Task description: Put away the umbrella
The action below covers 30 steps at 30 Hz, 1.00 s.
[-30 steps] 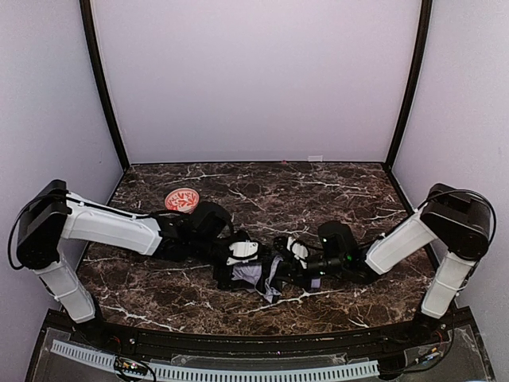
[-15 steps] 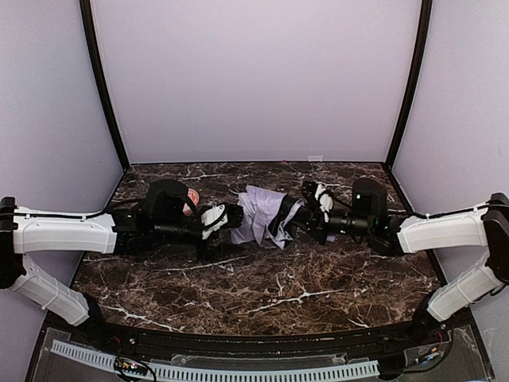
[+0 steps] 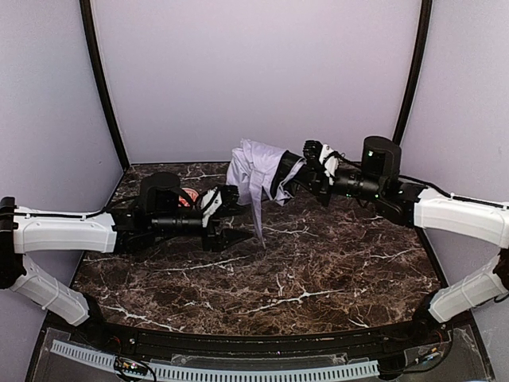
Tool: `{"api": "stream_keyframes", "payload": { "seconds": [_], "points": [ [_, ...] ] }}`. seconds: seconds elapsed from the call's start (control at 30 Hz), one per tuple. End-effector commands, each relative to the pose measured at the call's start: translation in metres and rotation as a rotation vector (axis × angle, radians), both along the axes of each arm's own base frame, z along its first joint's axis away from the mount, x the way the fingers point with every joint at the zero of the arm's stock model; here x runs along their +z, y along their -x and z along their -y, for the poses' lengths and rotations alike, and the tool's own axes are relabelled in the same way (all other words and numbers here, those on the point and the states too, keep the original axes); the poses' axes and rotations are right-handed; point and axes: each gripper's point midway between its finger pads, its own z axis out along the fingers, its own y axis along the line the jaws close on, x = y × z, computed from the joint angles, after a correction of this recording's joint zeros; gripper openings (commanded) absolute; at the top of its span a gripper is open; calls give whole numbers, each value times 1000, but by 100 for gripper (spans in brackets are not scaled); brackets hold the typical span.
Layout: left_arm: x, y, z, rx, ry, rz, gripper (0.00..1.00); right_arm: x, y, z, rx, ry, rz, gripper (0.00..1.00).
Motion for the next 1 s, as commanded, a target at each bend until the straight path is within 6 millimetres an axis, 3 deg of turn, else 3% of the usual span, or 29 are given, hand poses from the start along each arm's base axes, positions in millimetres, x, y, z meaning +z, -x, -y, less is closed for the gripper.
{"api": "stream_keyframes", "payload": {
  "seconds": [0.0, 0.07, 0.17, 0.2, 0.3, 0.4, 0.57, 0.73, 0.9, 0.97],
  "points": [
    [39, 4, -4, -25, 95, 47, 62, 58, 5, 4, 15, -47, 139, 0],
    [55, 15, -11, -62, 96, 88, 58, 64, 2, 6, -3, -46, 140, 0],
    [84, 9, -33, 50, 122, 187, 56, 67, -1, 9, -20, -62, 132, 0],
    [93, 0, -42, 123, 142, 210, 59, 68, -1, 9, -20, -69, 131, 0],
    [115, -46, -76, 390, 218, 197, 82, 72, 4, 9, -3, -103, 118, 0],
    [105, -74, -76, 456, 201, 102, 87, 76, 9, 9, 17, -133, 111, 0],
    [79, -90, -56, 433, 152, 33, 88, 84, 14, 10, 35, -161, 107, 0],
    [79, -84, -30, 292, 161, 18, 59, 84, 16, 9, 47, -173, 95, 0],
    [87, -52, -15, 92, 226, 22, 2, 84, 14, 10, 37, -190, 72, 0],
    [92, -46, -17, 72, 265, 36, 0, 81, 14, 10, 38, -190, 66, 0]
  ]
}}
